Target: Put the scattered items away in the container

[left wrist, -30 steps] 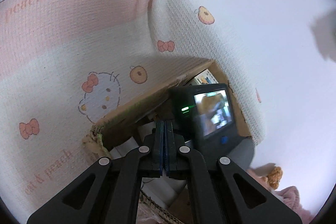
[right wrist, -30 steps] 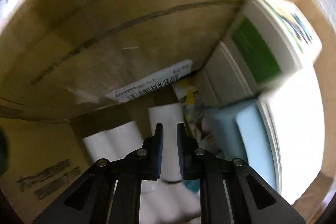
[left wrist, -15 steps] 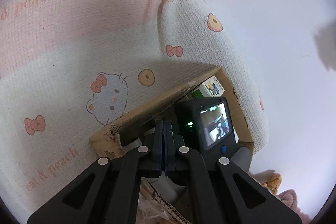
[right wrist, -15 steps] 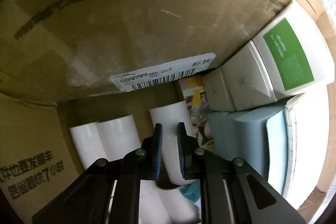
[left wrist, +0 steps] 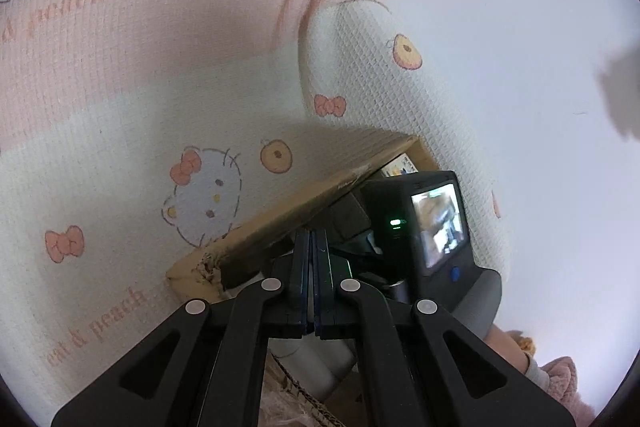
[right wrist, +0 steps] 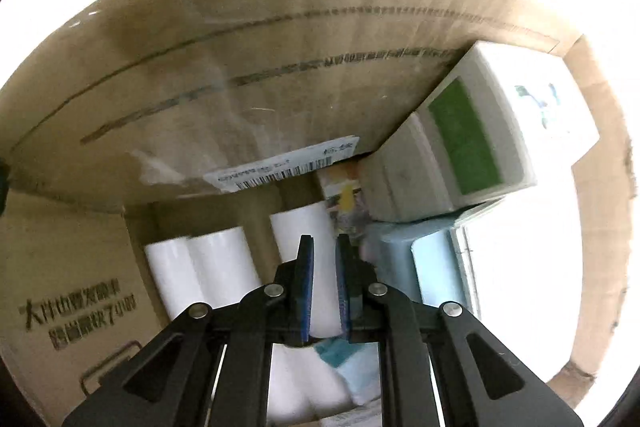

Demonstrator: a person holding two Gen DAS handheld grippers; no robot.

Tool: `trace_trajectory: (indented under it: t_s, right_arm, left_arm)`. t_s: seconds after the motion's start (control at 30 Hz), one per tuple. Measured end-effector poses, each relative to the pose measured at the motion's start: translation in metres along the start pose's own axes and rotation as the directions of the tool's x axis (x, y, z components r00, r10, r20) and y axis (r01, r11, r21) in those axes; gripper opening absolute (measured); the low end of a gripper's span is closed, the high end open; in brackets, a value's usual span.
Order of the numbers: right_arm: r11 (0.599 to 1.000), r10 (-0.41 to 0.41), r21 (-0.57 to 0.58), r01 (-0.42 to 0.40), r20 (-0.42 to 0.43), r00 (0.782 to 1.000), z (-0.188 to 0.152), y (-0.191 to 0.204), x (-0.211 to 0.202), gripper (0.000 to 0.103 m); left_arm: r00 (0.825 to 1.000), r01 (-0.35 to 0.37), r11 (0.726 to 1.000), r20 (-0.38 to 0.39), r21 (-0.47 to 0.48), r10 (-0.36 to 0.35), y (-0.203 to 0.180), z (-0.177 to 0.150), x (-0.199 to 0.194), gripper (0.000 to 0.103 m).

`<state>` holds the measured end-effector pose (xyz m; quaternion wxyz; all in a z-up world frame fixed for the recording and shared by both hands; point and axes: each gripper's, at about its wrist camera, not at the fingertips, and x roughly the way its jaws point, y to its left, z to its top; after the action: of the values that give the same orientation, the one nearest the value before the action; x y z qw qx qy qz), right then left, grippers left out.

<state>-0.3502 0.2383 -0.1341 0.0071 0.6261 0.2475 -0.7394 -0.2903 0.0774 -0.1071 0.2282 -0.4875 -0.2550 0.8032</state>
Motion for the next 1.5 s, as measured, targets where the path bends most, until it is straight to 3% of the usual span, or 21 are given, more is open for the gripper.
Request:
trace_trajectory:
  t_s: [0.17,0.3,0.4,0.57,0.63,0.73,0.87,0.93,1.0,1.03,1.13,1.2,1.27,1.33,1.4,1.5]
  right_arm:
    - [0.986,-0.158,-0.036,0.161,0.067,0.985,0.003,0.016,0.005,0.009]
    - [0.985,-0.161,-0.051,0.165,0.070,0.985,-0.003,0.012,0.001,0.009]
    - [0.991,-0.064,-0.113,0.075,0.094,0.994,-0.021,0.011,-0.012,0.009]
    - [0.972,-0.155,-0.170,0.160,0.038,0.987,-0.027,0.011,-0.002,0.009]
    - [0.939,-0.280,-0.204,0.275,0.006,0.960,-0.026,0.010,0.011,0.005]
    - [0.896,-0.361,-0.272,0.352,0.018,0.933,-0.028,0.018,0.021,0.005]
    - [0.809,-0.477,-0.372,0.455,0.035,0.878,-0.036,0.024,0.036,0.006]
    - [0.786,-0.496,-0.398,0.473,0.052,0.867,-0.040,0.026,0.041,0.006]
    - [0.796,-0.466,-0.417,0.438,0.040,0.884,-0.043,0.026,0.041,0.008]
    - [0.815,-0.429,-0.425,0.394,0.014,0.903,-0.044,0.025,0.045,0.000]
    - [0.782,-0.482,-0.456,0.424,-0.014,0.876,-0.048,0.017,0.063,0.000]
    - [0.796,-0.467,-0.444,0.411,-0.019,0.884,-0.049,0.011,0.061,0.000]
    - [0.833,-0.404,-0.423,0.357,-0.025,0.914,-0.050,0.002,0.052,0.000]
    - [0.926,-0.211,-0.341,0.165,-0.102,0.972,-0.047,-0.019,0.041,0.000]
    - [0.942,-0.156,-0.317,0.111,-0.119,0.981,-0.047,-0.032,0.037,0.000]
    - [0.934,-0.180,-0.331,0.132,-0.119,0.977,-0.050,-0.037,0.039,0.000]
  left_arm:
    - [0.999,0.027,1.000,0.021,0.012,-0.027,0.003,-0.001,-0.010,0.000]
    - [0.998,0.056,0.998,0.030,0.018,-0.057,0.009,-0.002,-0.017,0.000]
    - [0.996,0.079,0.996,0.044,0.040,-0.080,0.011,-0.001,-0.023,0.000]
    - [0.996,0.058,0.997,0.060,0.048,-0.061,0.012,0.001,-0.022,0.000]
    - [0.997,0.062,0.997,0.049,0.048,-0.065,0.013,0.001,-0.021,0.000]
    - [0.995,0.086,0.996,0.043,0.037,-0.087,0.015,0.002,-0.019,0.000]
    - [0.996,0.076,0.996,0.036,0.042,-0.077,0.015,0.003,-0.017,0.000]
    - [0.996,0.077,0.996,0.034,0.039,-0.078,0.016,0.004,-0.016,0.000]
    - [0.996,0.082,0.996,0.032,0.022,-0.083,0.020,0.005,-0.017,0.000]
    - [0.996,0.077,0.997,0.033,0.014,-0.077,0.022,0.005,-0.017,0.000]
    - [0.998,0.050,0.998,0.034,0.026,-0.051,0.022,0.004,-0.020,0.000]
    - [0.999,0.028,0.998,0.033,0.056,-0.030,0.019,0.004,-0.021,0.000]
    - [0.999,0.009,0.998,0.031,0.063,-0.011,0.017,0.005,-0.020,0.000]
    - [1.000,0.020,0.998,0.022,0.058,-0.022,0.014,0.005,-0.019,0.000]
    - [1.000,0.012,0.998,0.019,0.063,-0.013,0.010,0.006,-0.018,0.000]
    - [1.000,-0.001,0.997,0.019,0.077,0.000,0.004,0.006,-0.019,0.000]
